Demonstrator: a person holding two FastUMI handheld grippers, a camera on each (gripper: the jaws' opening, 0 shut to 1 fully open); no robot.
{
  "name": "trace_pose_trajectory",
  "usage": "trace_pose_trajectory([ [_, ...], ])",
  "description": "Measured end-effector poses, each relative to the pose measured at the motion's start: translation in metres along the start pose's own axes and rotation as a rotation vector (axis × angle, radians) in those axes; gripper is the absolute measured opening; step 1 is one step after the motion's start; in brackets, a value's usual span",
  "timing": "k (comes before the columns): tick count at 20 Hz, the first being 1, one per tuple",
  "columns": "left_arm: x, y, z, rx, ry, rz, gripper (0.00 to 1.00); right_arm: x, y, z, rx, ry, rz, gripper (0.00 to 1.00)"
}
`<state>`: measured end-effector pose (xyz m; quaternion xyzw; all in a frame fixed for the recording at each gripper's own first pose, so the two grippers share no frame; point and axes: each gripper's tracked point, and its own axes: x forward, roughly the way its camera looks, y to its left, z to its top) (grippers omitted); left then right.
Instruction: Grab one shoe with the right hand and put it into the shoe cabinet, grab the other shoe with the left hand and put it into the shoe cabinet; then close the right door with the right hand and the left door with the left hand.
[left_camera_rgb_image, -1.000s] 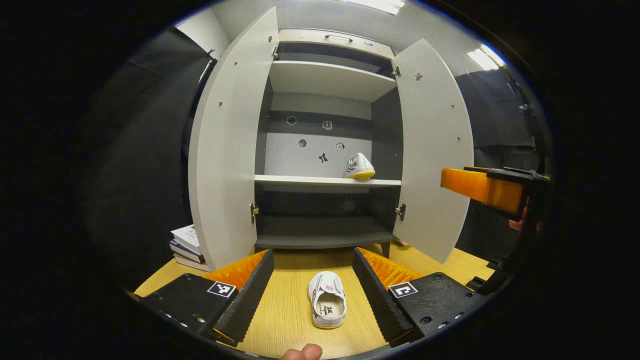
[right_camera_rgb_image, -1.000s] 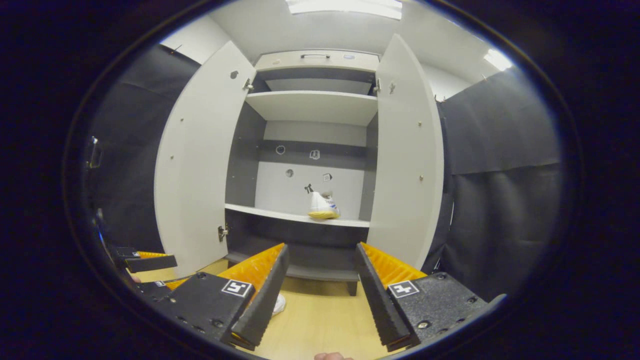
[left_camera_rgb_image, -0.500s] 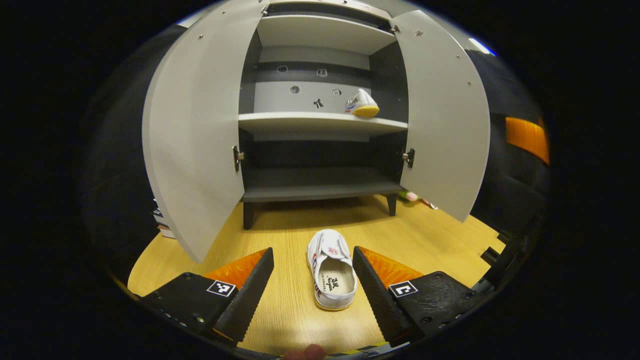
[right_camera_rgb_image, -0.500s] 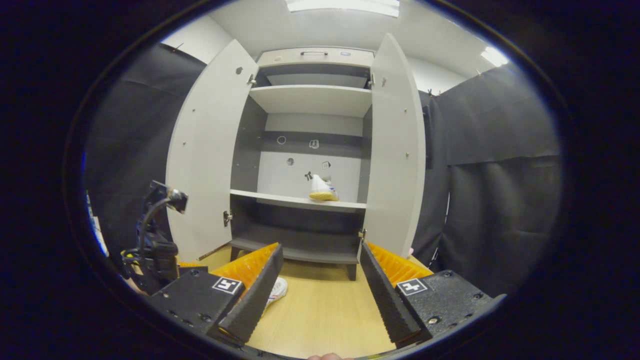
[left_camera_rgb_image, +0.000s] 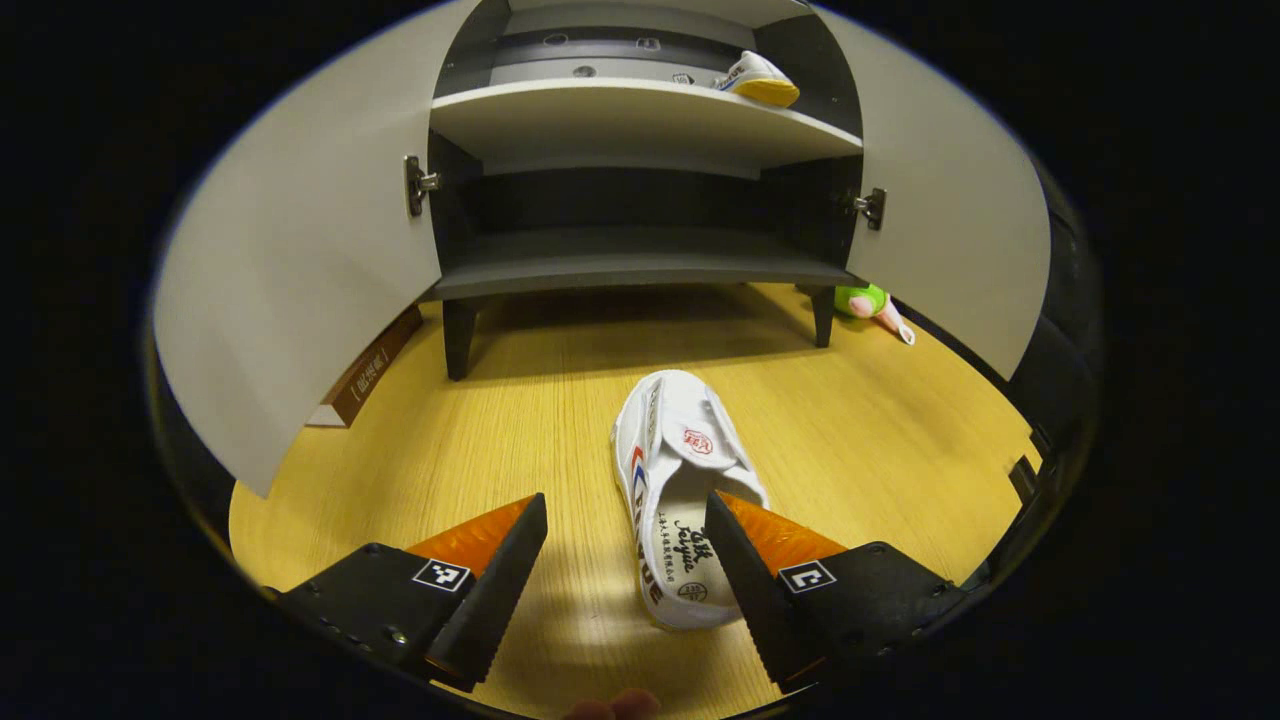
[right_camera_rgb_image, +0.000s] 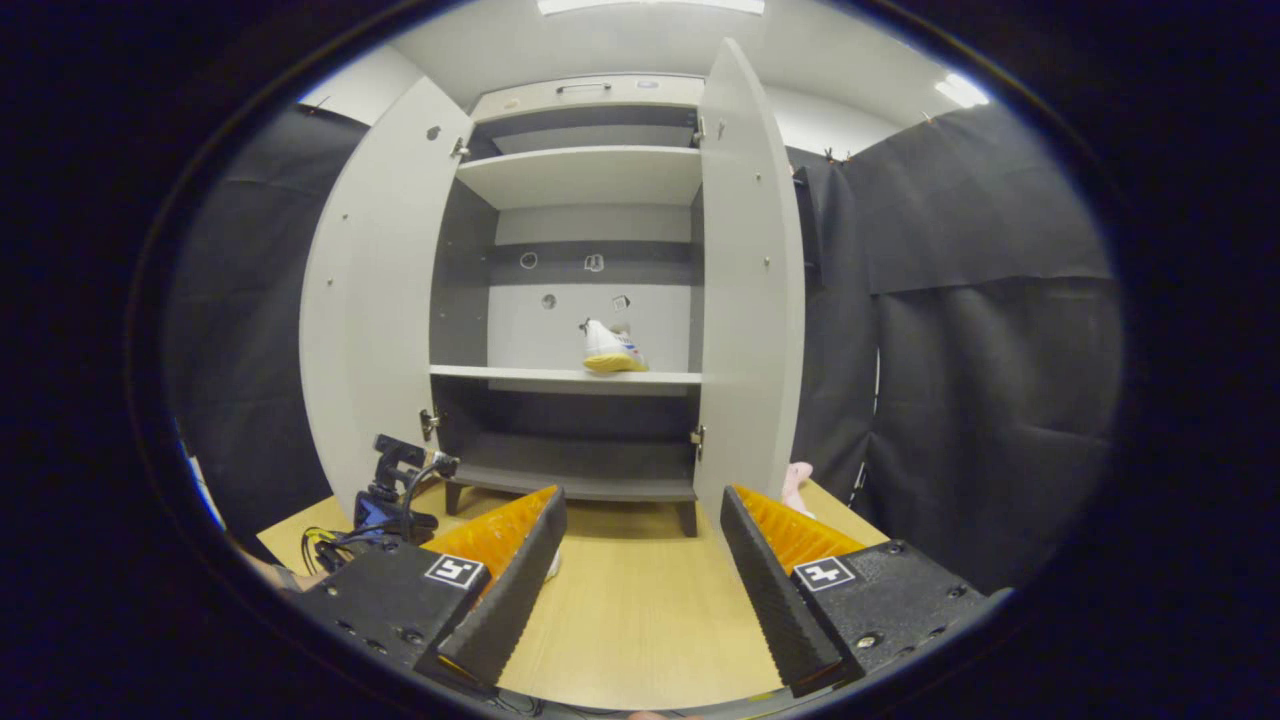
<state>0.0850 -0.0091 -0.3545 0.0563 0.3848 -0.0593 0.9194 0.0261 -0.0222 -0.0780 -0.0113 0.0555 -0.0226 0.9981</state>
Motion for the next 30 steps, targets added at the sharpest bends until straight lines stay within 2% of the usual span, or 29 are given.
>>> trace_pose_trajectory([
  [7, 0.046, 0.013, 0.004, -0.046, 0.03, 0.022, 0.96, 0.012, -0.009, -0.023, -0.022, 0.065, -0.015, 0.98],
  [11, 0.062, 0.01, 0.01, -0.075, 0.015, 0.004, 0.95, 0.014, -0.006, -0.034, -0.01, 0.098, -0.009, 0.98],
  [13, 0.067, 0.005, 0.015, -0.096, -0.006, -0.009, 0.92, 0.014, -0.004, -0.037, -0.018, 0.111, -0.004, 0.98],
  [14, 0.067, 0.003, 0.019, -0.1, -0.024, -0.013, 0.86, 0.014, -0.003, -0.038, -0.02, 0.114, -0.001, 0.98],
  [15, 0.068, -0.001, 0.023, -0.103, -0.043, -0.025, 0.96, 0.015, -0.003, -0.04, -0.024, 0.119, 0.001, 0.98],
  [16, 0.067, -0.006, 0.027, -0.103, -0.058, -0.033, 0.72, 0.015, -0.003, -0.042, -0.029, 0.123, -0.001, 0.98],
  [17, 0.067, -0.01, 0.029, -0.101, -0.07, -0.033, 0.63, 0.015, -0.003, -0.044, -0.032, 0.129, 0.001, 0.98],
  [18, 0.067, -0.01, 0.029, -0.095, -0.072, -0.025, 0.4, 0.015, -0.002, -0.045, -0.033, 0.136, 0.004, 0.98],
  [19, 0.066, -0.009, 0.033, -0.084, -0.087, -0.011, 0.22, 0.015, -0.002, -0.047, -0.032, 0.14, 0.007, 0.98],
  [20, 0.067, -0.003, 0.032, -0.08, -0.082, 0.018, 0.34, 0.014, -0.002, -0.047, -0.033, 0.141, 0.009, 0.98],
  [22, 0.066, -0.002, 0.032, -0.09, -0.082, 0.011, 0.05, 0.014, -0.002, -0.047, -0.039, 0.141, 0.011, 0.98],
  [25, 0.04, -0.002, 0.04, -0.114, -0.106, 0.005, 0.0, 0.015, 0.001, -0.049, -0.049, 0.14, 0.022, 0.98],
  [30, -0.067, 0.0, 0.127, -0.191, -0.285, 0.033, 0.0, 0.021, 0.011, -0.05, -0.047, 0.133, 0.058, 0.98],
])
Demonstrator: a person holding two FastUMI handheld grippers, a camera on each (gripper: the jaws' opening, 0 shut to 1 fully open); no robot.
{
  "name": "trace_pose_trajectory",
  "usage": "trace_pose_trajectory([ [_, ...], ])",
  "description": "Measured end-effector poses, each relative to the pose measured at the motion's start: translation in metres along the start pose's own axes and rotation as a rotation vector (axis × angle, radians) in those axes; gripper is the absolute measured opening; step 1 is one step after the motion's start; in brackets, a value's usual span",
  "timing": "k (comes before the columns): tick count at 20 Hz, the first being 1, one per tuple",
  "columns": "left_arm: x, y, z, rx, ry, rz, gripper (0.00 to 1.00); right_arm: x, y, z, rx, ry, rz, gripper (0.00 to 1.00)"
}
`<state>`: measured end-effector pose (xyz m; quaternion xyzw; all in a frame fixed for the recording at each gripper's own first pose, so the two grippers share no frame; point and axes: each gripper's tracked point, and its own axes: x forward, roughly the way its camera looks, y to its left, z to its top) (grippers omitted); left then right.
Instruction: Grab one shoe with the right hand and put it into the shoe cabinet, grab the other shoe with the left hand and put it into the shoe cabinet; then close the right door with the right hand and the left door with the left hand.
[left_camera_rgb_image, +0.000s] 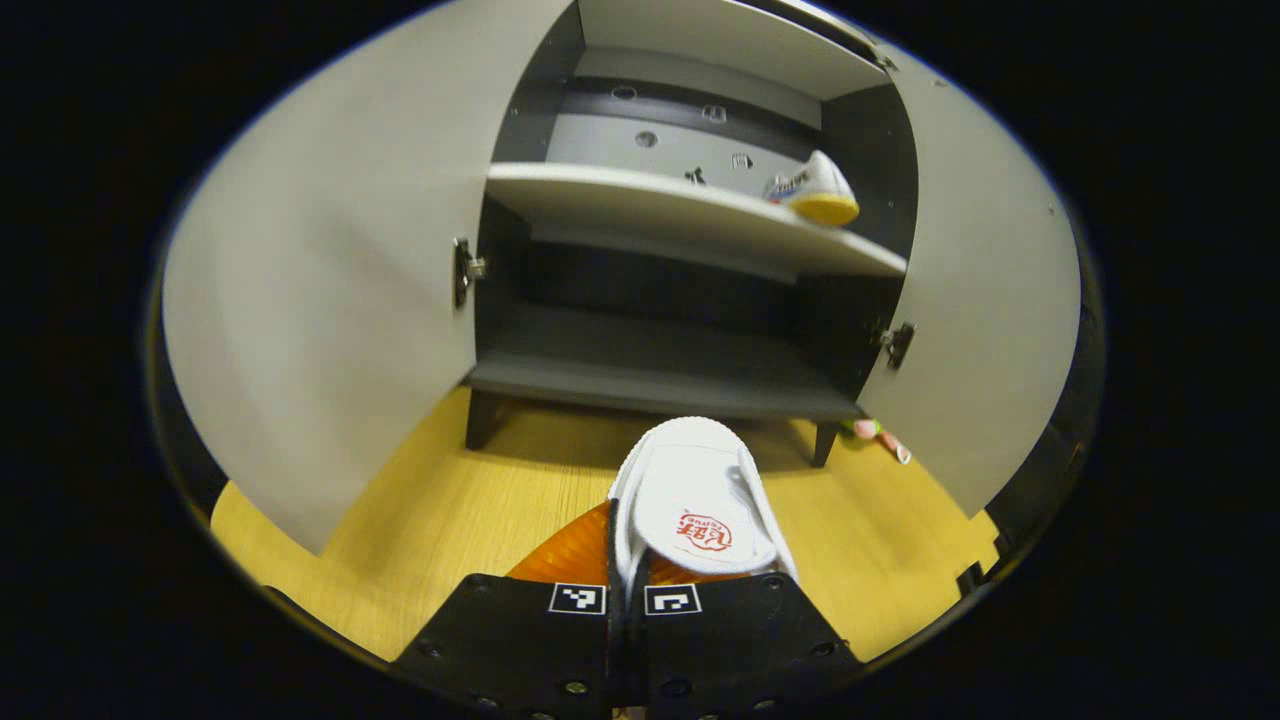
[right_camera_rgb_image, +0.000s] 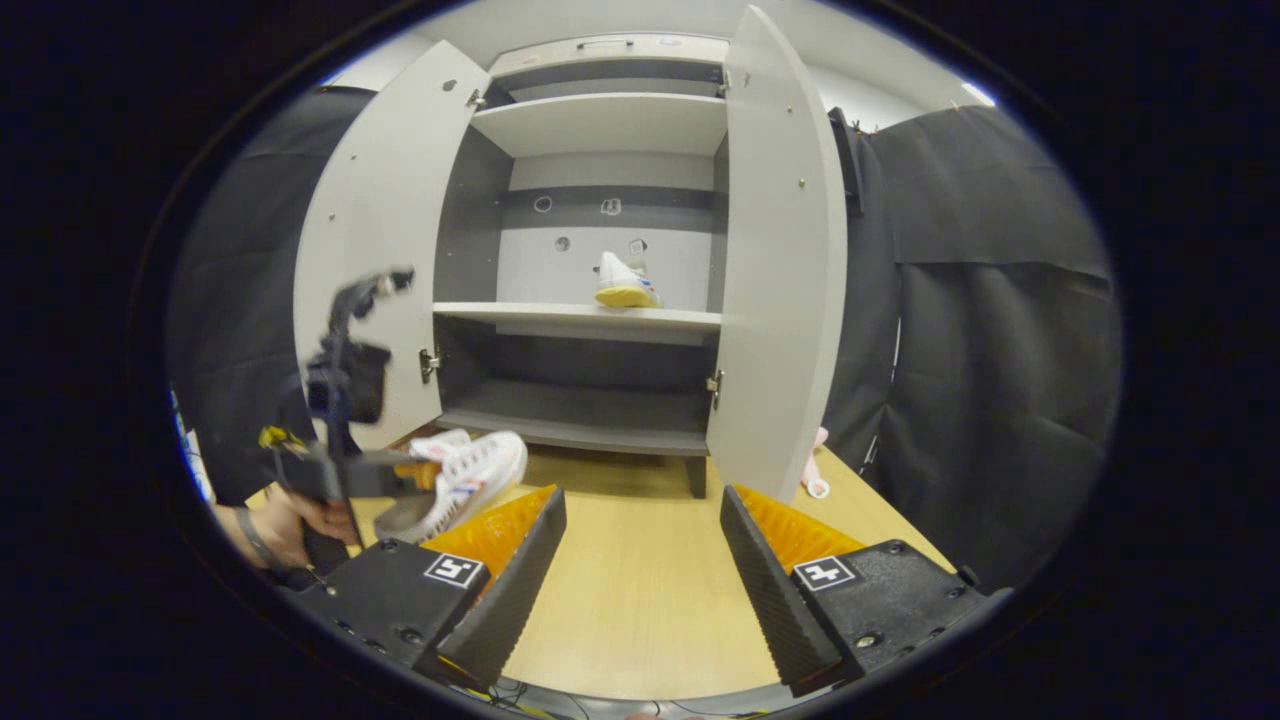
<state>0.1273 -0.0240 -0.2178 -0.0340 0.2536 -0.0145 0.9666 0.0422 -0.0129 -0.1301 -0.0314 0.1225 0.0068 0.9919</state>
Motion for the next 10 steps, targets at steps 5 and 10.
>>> trace_pose_trajectory([
  [5, -0.047, -0.008, 0.115, 0.043, -0.168, -0.005, 0.0, 0.004, 0.019, 0.008, -0.003, -0.025, 0.056, 0.98],
  [10, 0.016, 0.003, 0.215, 0.063, -0.135, 0.077, 0.0, -0.001, 0.03, 0.012, -0.008, -0.045, 0.086, 0.98],
])
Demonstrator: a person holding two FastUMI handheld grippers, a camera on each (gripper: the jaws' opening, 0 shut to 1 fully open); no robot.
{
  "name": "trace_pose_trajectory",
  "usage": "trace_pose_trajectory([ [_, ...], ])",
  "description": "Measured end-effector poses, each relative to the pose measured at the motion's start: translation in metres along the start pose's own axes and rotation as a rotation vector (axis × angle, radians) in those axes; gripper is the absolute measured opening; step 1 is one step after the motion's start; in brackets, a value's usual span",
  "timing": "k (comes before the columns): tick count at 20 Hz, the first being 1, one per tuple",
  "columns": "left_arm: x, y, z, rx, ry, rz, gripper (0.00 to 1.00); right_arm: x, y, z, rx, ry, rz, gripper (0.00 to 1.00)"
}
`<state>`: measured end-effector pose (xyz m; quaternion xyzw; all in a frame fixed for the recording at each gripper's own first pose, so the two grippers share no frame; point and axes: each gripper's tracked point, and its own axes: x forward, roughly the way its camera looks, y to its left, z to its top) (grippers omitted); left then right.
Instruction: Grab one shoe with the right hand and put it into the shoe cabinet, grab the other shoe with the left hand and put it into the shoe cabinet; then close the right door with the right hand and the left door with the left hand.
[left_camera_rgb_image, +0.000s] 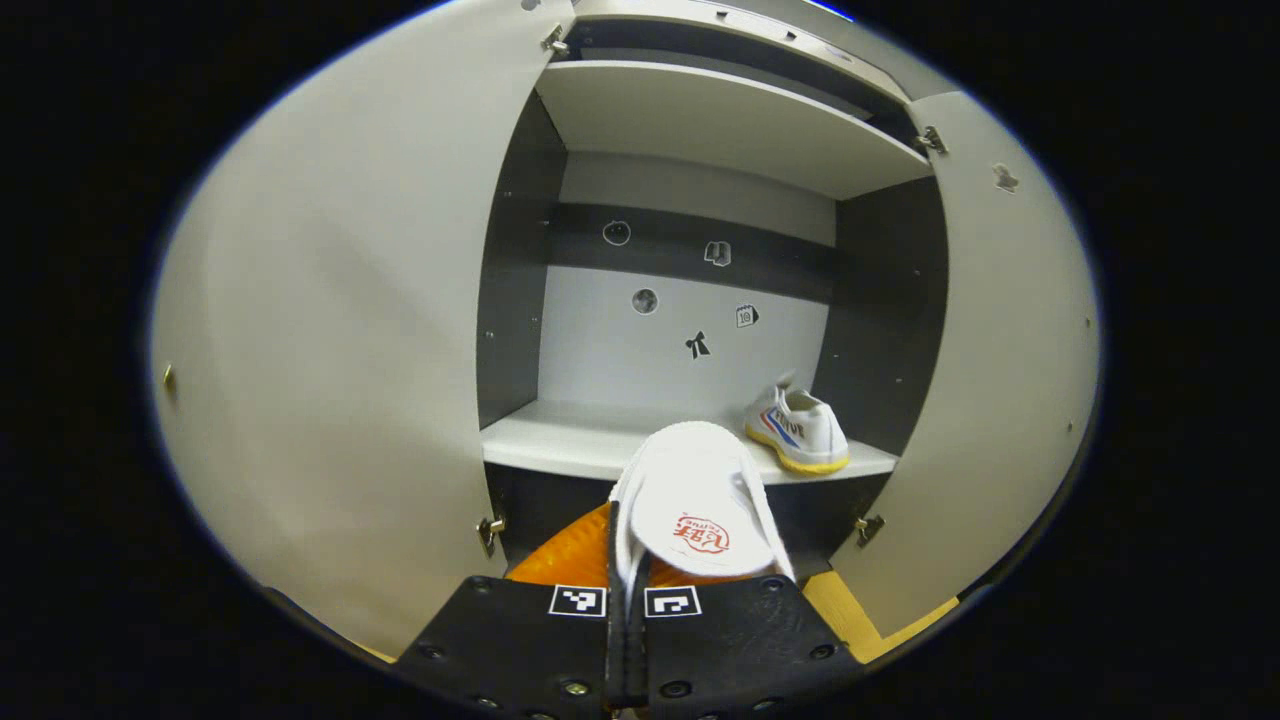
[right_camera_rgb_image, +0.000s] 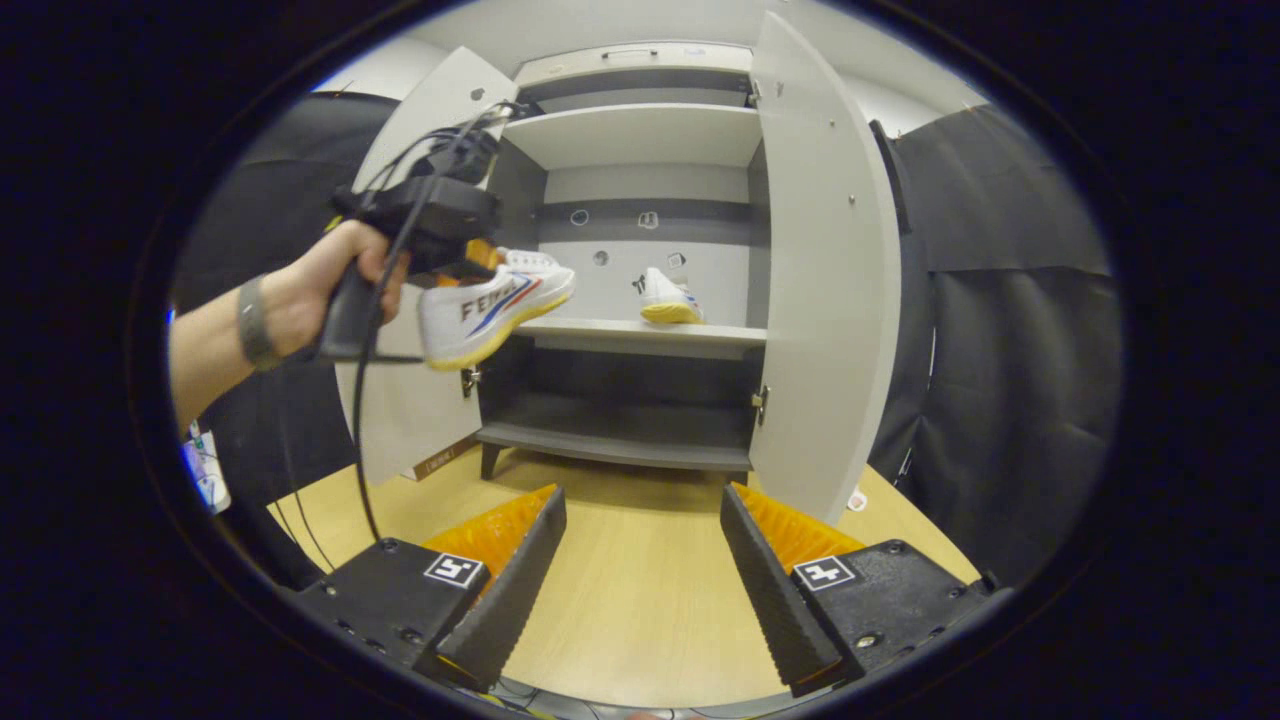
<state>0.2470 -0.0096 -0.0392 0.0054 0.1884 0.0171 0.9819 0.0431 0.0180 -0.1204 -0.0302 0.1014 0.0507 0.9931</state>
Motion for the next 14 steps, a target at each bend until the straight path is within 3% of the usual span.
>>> trace_pose_trajectory([
  [5, 0.09, 0.003, 0.021, 0.0, 0.144, 0.06, 0.0, -0.003, -0.008, -0.001, 0.003, 0.005, -0.027, 0.98],
  [10, 0.147, 0.01, 0.015, 0.046, 0.265, 0.115, 0.0, -0.008, -0.022, -0.009, -0.039, 0.024, -0.062, 0.98],
  [14, 0.162, 0.004, 0.003, -0.014, 0.402, 0.105, 0.0, -0.011, -0.025, -0.02, -0.051, 0.046, -0.082, 0.98],
])
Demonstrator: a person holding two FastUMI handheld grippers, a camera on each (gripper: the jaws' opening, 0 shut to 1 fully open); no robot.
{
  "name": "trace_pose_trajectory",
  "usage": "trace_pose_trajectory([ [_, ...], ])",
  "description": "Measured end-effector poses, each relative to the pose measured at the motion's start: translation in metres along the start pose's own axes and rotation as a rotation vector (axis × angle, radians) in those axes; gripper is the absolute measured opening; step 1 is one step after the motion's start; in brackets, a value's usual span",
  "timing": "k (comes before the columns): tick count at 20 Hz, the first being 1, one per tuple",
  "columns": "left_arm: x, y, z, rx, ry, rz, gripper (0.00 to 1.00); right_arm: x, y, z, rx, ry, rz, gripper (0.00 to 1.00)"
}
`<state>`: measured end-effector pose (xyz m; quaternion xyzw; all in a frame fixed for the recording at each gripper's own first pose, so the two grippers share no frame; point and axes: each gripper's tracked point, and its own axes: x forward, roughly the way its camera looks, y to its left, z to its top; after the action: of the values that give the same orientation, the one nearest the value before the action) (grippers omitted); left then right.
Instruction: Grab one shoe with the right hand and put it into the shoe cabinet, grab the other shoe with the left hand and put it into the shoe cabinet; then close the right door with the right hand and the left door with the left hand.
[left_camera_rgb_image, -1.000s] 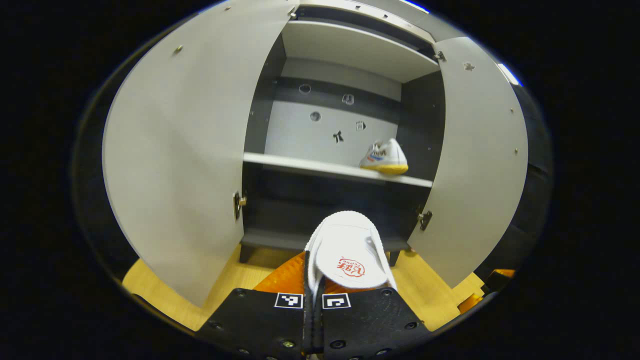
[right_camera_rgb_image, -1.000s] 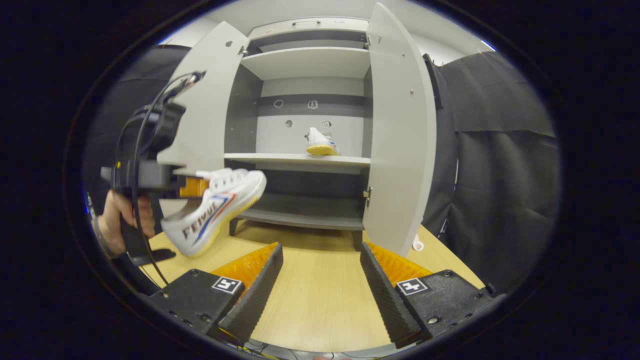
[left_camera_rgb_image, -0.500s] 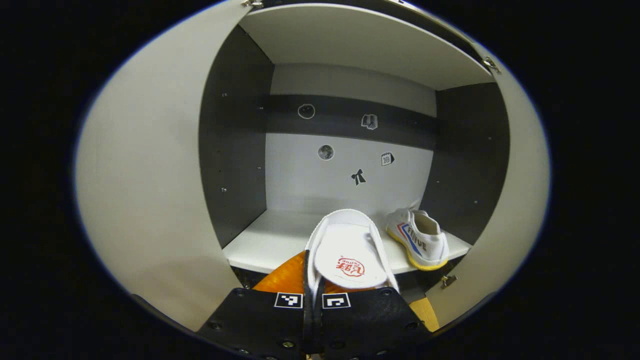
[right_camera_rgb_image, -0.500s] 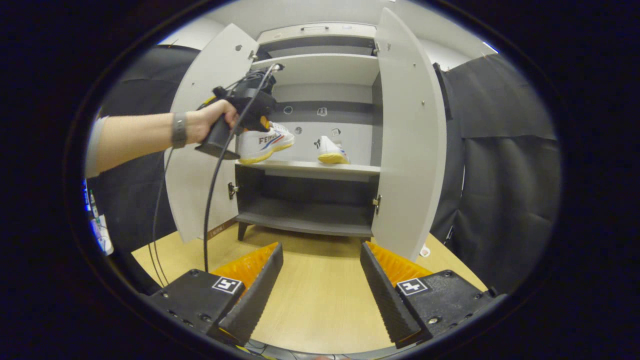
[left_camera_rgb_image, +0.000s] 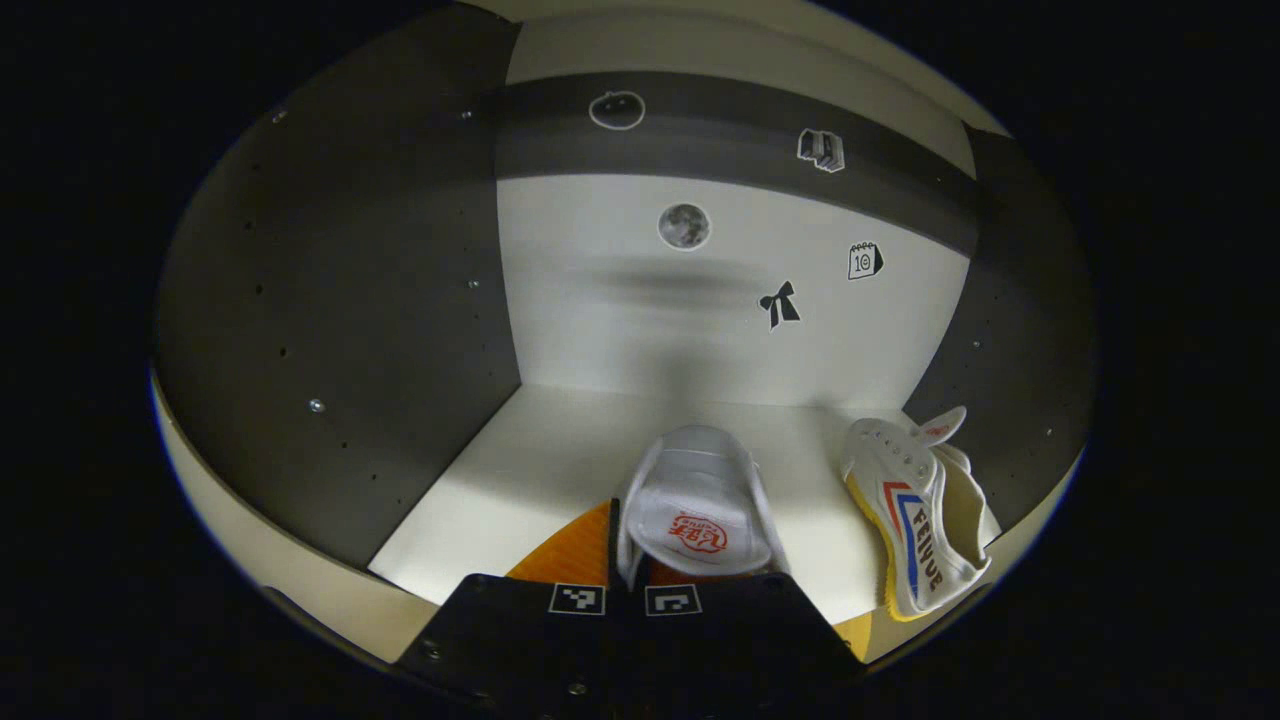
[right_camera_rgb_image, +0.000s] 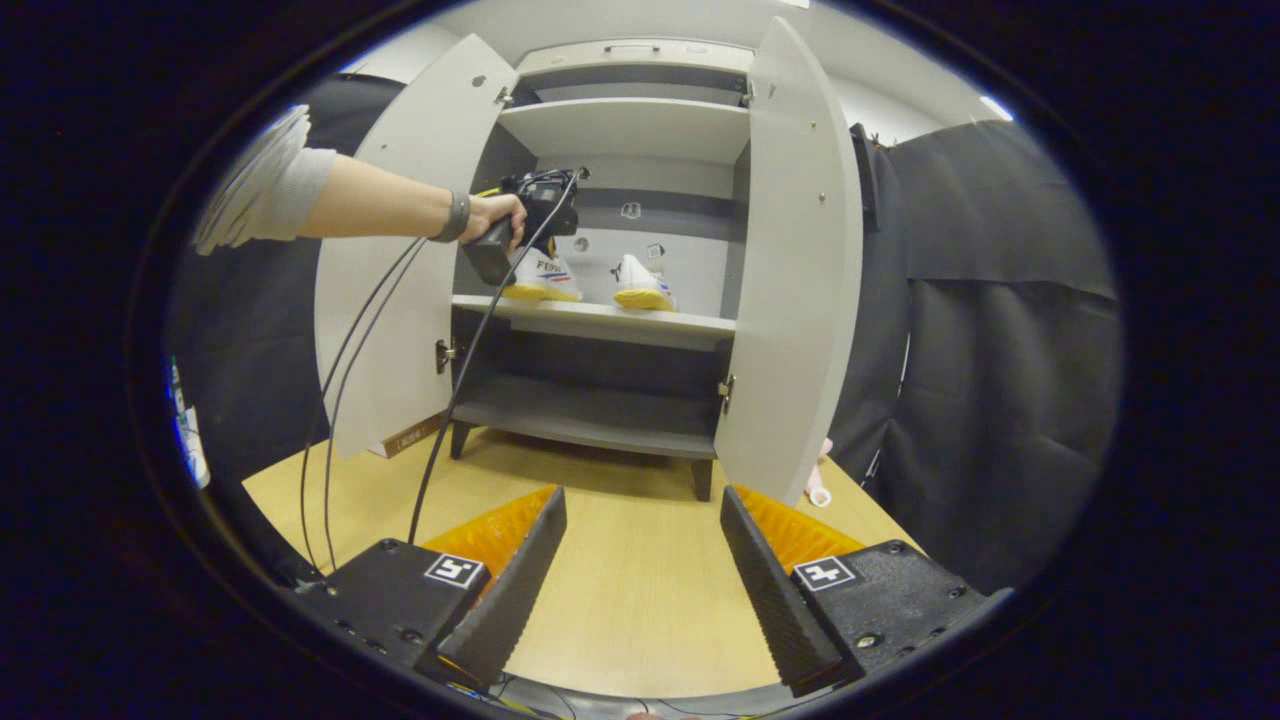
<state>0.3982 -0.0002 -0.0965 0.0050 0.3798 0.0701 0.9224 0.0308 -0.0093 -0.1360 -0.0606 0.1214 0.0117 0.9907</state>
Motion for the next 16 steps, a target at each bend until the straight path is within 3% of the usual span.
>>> trace_pose_trajectory([
  [4, 0.008, 0.003, 0.002, 0.021, 0.061, 0.014, 0.0, 0.002, 0.0, 0.0, 0.015, 0.004, 0.001, 0.98],
  [6, 0.005, -0.002, 0.002, 0.008, 0.073, -0.013, 0.04, 0.003, -0.001, 0.0, 0.022, 0.002, -0.001, 0.98],
  [7, 0.003, -0.007, 0.003, 0.002, 0.073, -0.041, 0.08, 0.003, -0.001, 0.0, 0.024, 0.001, 0.002, 0.98],
  [8, -0.001, -0.01, 0.004, 0.003, 0.066, -0.059, 0.34, 0.003, -0.002, -0.001, 0.021, 0.0, 0.001, 0.98],
  [9, -0.005, -0.009, 0.006, 0.007, 0.06, -0.062, 0.4, 0.002, -0.004, -0.001, 0.016, -0.002, -0.004, 0.98],
  [10, -0.011, -0.009, 0.005, 0.006, 0.061, -0.069, 0.46, 0.002, -0.005, 0.0, 0.014, -0.005, -0.005, 0.98],
  [11, -0.016, -0.01, 0.007, 0.008, 0.054, -0.078, 0.34, 0.001, -0.006, 0.0, 0.016, -0.008, -0.005, 0.98],
  [12, -0.024, -0.008, 0.006, 0.012, 0.049, -0.082, 0.47, 0.0, -0.007, 0.002, 0.02, -0.011, -0.005, 0.98],
  [13, -0.034, -0.008, 0.008, 0.017, 0.038, -0.09, 0.48, 0.0, -0.007, 0.003, 0.025, -0.014, -0.004, 0.98],
  [14, -0.042, -0.007, 0.008, 0.026, 0.024, -0.093, 0.41, -0.001, -0.007, 0.003, 0.028, -0.016, -0.002, 0.98],
  [15, -0.055, -0.003, 0.01, 0.044, -0.004, -0.092, 0.46, -0.002, -0.007, 0.004, 0.029, -0.02, 0.0, 0.98],
  [16, -0.068, 0.0, 0.013, 0.059, -0.049, -0.095, 0.63, -0.003, -0.007, 0.005, 0.029, -0.023, 0.001, 0.98],
])
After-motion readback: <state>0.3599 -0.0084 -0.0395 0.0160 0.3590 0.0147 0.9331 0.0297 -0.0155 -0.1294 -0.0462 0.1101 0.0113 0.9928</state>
